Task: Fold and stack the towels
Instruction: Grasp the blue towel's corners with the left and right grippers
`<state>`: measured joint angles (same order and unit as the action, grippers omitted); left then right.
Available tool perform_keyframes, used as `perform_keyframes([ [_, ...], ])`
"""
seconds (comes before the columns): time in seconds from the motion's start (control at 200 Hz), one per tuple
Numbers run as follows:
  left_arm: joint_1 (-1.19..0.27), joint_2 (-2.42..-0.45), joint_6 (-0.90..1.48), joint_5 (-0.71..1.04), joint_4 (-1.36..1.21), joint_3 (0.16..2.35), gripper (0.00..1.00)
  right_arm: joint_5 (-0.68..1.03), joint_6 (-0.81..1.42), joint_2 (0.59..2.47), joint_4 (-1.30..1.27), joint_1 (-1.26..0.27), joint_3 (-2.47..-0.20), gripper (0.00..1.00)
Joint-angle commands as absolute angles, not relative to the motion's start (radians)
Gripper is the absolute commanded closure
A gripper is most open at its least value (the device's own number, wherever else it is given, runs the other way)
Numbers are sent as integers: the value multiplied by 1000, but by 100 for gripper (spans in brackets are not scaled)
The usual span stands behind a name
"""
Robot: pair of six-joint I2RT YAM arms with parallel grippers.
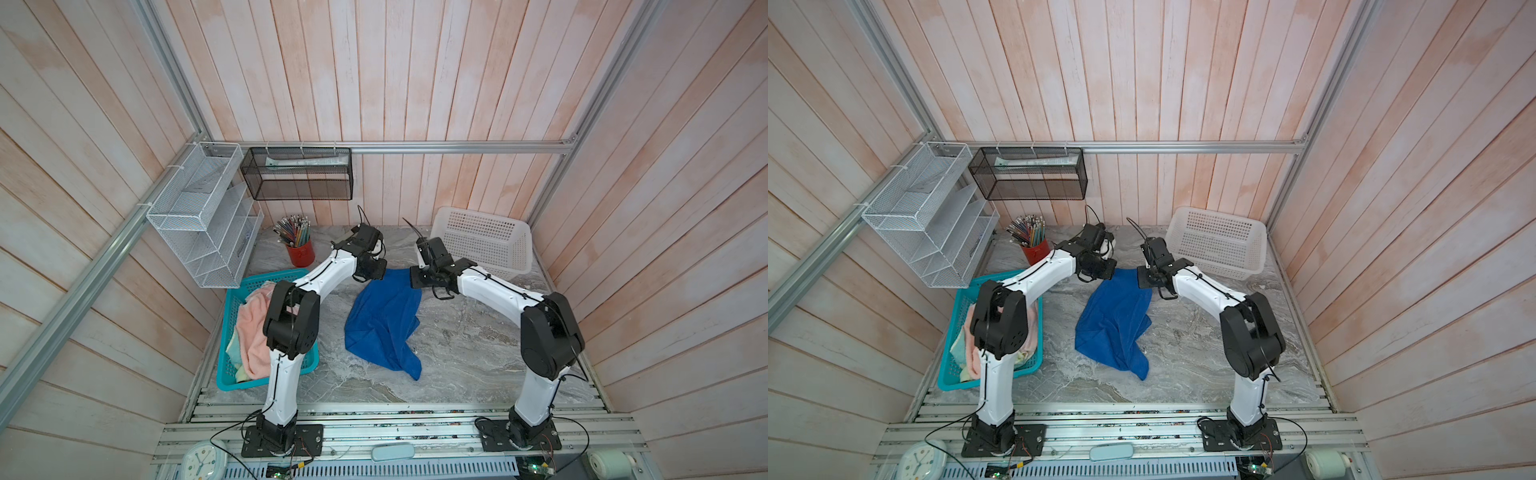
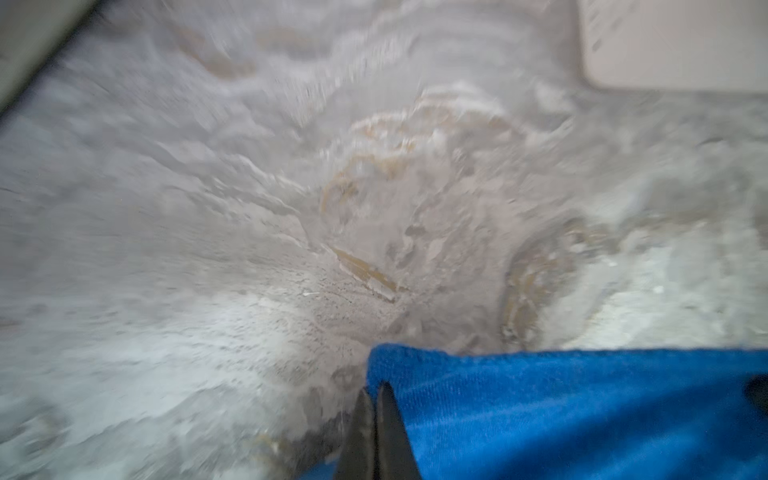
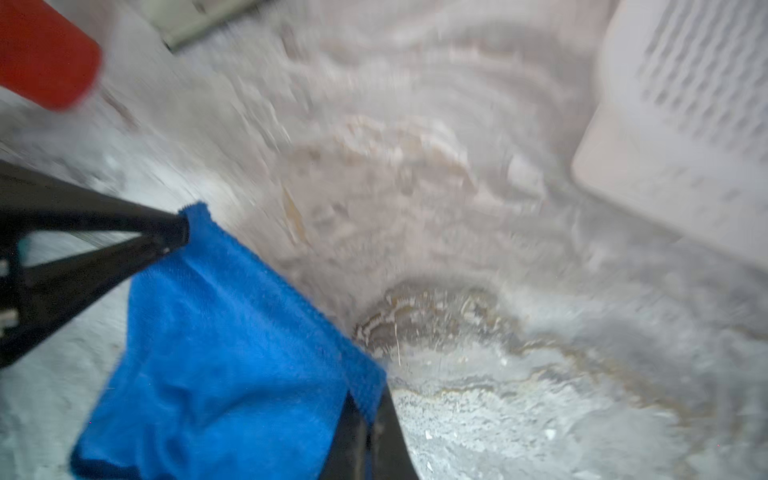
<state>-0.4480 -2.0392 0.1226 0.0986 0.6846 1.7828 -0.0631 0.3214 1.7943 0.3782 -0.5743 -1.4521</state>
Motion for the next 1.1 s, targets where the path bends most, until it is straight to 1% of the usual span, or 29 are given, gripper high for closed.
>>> perform_keyframes([
  [0.0,-453,-1837,112,17,662,1781,100,-118,233,1649,444,-571,-1516,100],
  [0.075,-480,-1717,122,-12,612,1688,100,-92,210,1562,424,-578,-1493,100],
  [0.14,-529,-1616,137,-43,552,1563,100,-62,213,1482,403,-592,-1422,100],
  [0.21,-605,-1501,178,-88,477,1377,100,-27,236,1388,373,-623,-1294,100],
  [0.28,-685,-1395,270,-152,387,1157,100,-17,273,1291,323,-678,-1105,100],
  [0.31,-711,-1348,326,-165,347,1053,92,-14,297,1253,294,-707,-1016,100],
  [0.355,-730,-1291,419,-159,301,904,72,-7,338,1208,243,-746,-886,100],
  [0.39,-733,-1257,493,-137,276,814,61,1,387,1184,210,-767,-784,100],
  [0.425,-732,-1230,557,-114,271,744,55,18,427,1171,185,-783,-707,100],
  [0.485,-733,-1193,613,-109,288,680,52,25,485,1159,157,-806,-608,100],
  [0.555,-730,-1168,624,-123,318,665,50,11,519,1150,143,-821,-546,100],
  [0.655,-700,-1177,618,-137,373,706,50,-4,531,1135,136,-823,-525,100],
  [0.73,-663,-1208,621,-93,375,728,49,-21,529,1122,139,-823,-531,100],
  [0.835,-627,-1299,607,11,356,769,49,-45,533,1107,140,-823,-527,100],
  [0.89,-629,-1360,576,54,352,817,50,-47,535,1103,134,-824,-520,100],
  [0.96,-646,-1437,523,120,362,895,54,-48,537,1107,132,-823,-511,100],
  [1.025,-698,-1511,506,89,398,967,54,-50,537,1114,137,-824,-510,100],
  [1.095,-743,-1596,545,57,454,1046,54,-50,537,1125,134,-823,-503,100],
])
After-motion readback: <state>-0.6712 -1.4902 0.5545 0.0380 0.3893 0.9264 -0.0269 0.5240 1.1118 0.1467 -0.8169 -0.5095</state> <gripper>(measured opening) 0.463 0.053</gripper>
